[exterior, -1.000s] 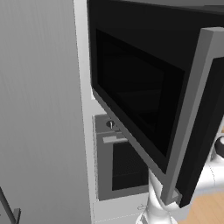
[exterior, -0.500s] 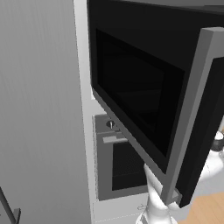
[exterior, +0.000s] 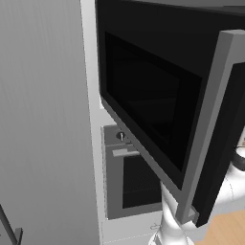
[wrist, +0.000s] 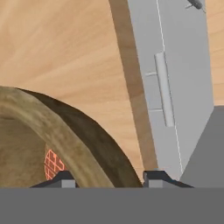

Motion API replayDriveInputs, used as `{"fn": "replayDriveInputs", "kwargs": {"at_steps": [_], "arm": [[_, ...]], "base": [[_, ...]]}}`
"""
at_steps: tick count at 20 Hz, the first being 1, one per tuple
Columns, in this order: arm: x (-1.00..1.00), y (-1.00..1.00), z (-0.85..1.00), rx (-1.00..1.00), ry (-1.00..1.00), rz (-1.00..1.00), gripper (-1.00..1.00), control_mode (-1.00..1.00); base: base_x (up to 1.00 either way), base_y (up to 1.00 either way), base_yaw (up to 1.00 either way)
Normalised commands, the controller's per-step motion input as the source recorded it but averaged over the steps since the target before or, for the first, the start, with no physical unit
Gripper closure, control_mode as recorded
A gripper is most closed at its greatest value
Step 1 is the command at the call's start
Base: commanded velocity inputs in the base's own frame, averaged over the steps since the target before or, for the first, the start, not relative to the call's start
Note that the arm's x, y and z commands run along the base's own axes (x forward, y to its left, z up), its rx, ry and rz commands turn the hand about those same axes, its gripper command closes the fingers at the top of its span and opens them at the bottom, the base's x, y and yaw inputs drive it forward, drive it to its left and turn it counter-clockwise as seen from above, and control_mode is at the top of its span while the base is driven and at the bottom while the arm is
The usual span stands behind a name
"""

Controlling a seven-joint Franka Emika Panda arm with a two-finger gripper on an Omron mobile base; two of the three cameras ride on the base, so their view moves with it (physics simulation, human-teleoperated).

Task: Open the microwave, place the bowl with waffle inside the microwave, then close the microwave door and turn it on.

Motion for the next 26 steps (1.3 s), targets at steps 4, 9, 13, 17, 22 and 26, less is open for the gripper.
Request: {"fn": "replayDriveInputs", "kwargs": {"at_steps": [4,9,13,17,22,26], "arm": [[-1.0,-0.39,0.0,0.0,0.0,0.0,1.0,-1.0],[-1.0,-0.4,0.0,0.02,-0.01,0.0,1.0,-1.0],[-1.0,-0.29,0.16,0.08,-0.11,0.0,1.0,-1.0],[-1.0,0.04,0.29,0.07,-0.21,0.0,1.0,-1.0],[-1.0,0.87,0.38,0.01,-0.28,0.01,1.0,-1.0],[-0.98,1.0,0.47,-0.04,-0.29,0.0,1.0,-1.0]], "base": [[0.0,0.0,0.0],[0.0,0.0,0.0],[0.0,0.0,0.0],[0.0,0.0,0.0],[0.0,0.0,0.0],[0.0,0.0,0.0]]}}
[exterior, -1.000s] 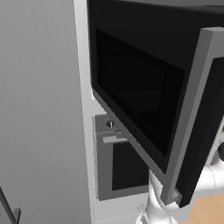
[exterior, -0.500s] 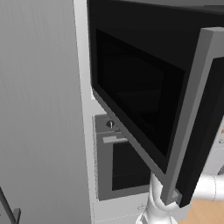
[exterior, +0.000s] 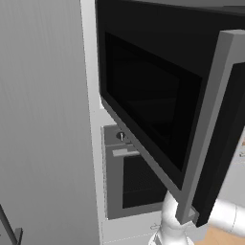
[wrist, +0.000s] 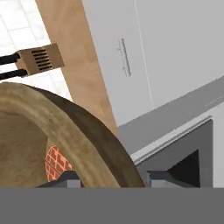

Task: Open the microwave, place the bowl with waffle inside the microwave, then close the microwave door and turn it on.

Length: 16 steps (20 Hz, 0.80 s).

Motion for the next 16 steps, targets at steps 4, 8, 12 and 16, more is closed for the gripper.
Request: {"fn": "replayDriveInputs", "kwargs": {"at_steps": [4,8,12,16], "arm": [[-0.83,1.0,0.64,-0.12,-0.22,0.0,1.0,-1.0],[-0.61,1.0,0.52,-0.18,-0.21,0.0,1.0,-1.0],[-0.35,1.0,0.26,-0.25,-0.21,0.0,1.0,-1.0],[-0.29,1.0,0.31,-0.23,-0.24,-0.02,1.0,-1.0]], "base": [[0.0,0.0,0.0],[0.0,0.0,0.0],[0.0,0.0,0.0],[0.0,0.0,0.0]]}}
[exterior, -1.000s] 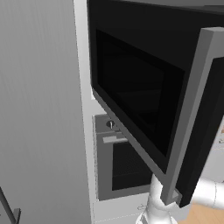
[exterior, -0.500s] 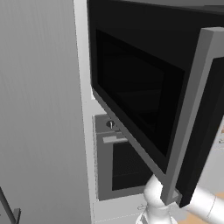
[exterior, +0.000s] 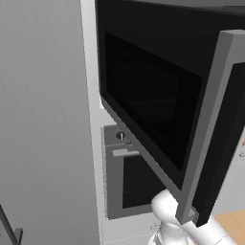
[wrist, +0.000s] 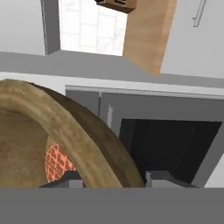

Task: Open the microwave, place the bowl with waffle inside the microwave, then close the microwave door and turn it on.

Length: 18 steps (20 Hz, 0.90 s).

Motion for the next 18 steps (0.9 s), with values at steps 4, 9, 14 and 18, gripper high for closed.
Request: {"fn": "replayDriveInputs", "kwargs": {"at_steps": [4,9,14,18], "arm": [[-0.04,1.0,0.51,-0.21,-0.12,-0.06,1.0,-1.0],[0.0,1.0,0.6,-0.17,-0.04,-0.11,1.0,-1.0],[0.0,1.0,0.68,-0.15,0.0,-0.14,1.0,-1.0],[0.0,1.0,0.88,-0.14,0.0,-0.12,1.0,-1.0]], "base": [[0.0,0.0,0.0],[0.0,0.0,0.0],[0.0,0.0,0.0],[0.0,0.0,0.0]]}}
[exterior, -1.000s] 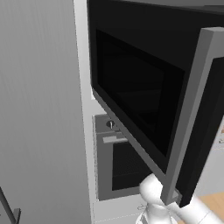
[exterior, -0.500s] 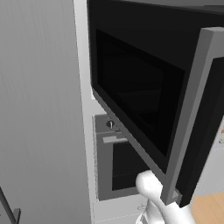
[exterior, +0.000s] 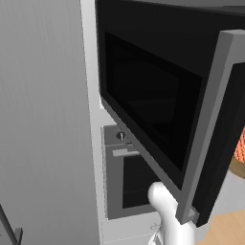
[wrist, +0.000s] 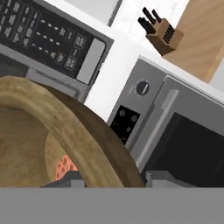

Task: Open the microwave, place the bowl with waffle inside the microwave, then close the microwave door and turn it on.

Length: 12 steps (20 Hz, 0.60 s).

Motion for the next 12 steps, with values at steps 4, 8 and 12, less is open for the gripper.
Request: {"fn": "replayDriveInputs", "kwargs": {"at_steps": [4,8,12], "arm": [[0.02,1.0,1.0,-0.09,0.01,-0.13,1.0,-1.0],[0.32,1.0,0.99,-0.08,0.2,-0.19,1.0,-1.0],[0.72,1.0,0.82,-0.1,0.44,-0.2,1.0,-1.0]], "base": [[0.0,0.0,0.0],[0.0,0.0,0.0],[0.0,0.0,0.0]]}}
